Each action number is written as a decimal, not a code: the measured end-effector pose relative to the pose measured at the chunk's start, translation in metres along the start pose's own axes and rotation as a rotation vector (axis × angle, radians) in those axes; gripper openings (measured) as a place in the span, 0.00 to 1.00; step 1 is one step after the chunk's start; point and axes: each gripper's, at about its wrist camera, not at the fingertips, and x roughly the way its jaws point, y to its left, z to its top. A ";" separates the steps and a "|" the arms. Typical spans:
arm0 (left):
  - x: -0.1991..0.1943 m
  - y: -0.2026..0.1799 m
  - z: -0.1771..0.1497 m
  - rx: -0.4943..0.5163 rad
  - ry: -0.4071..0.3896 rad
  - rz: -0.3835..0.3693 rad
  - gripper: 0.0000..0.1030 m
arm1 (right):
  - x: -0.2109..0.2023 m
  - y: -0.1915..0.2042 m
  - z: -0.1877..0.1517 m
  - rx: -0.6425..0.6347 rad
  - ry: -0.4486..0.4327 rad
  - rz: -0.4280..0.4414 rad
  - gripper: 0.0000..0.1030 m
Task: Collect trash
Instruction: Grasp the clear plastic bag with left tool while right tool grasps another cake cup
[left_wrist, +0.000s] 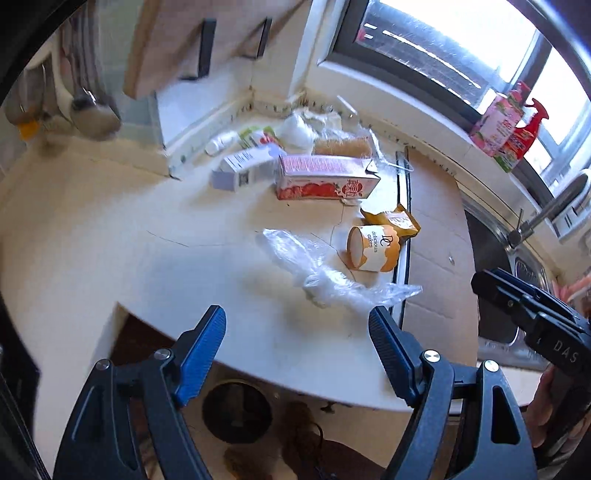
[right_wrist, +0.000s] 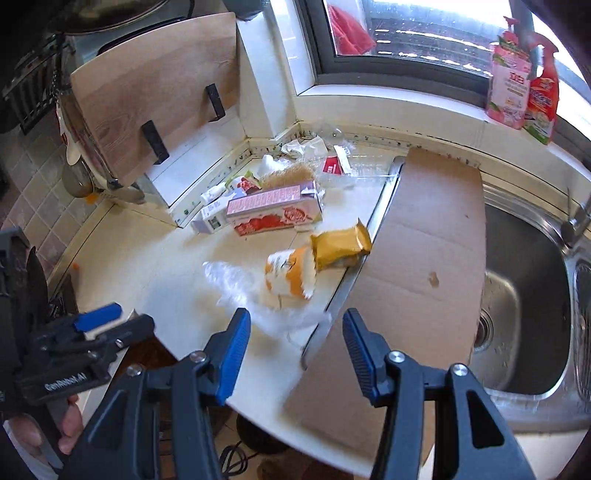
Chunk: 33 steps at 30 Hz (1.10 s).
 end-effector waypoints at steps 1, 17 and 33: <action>0.011 -0.001 0.002 -0.021 0.015 -0.003 0.76 | 0.008 -0.007 0.007 0.001 0.009 0.015 0.51; 0.111 -0.004 0.020 -0.248 0.168 -0.026 0.63 | 0.117 -0.018 0.035 -0.023 0.211 0.284 0.32; 0.107 -0.028 0.022 -0.149 0.138 -0.032 0.26 | 0.102 -0.001 0.036 -0.109 0.145 0.342 0.01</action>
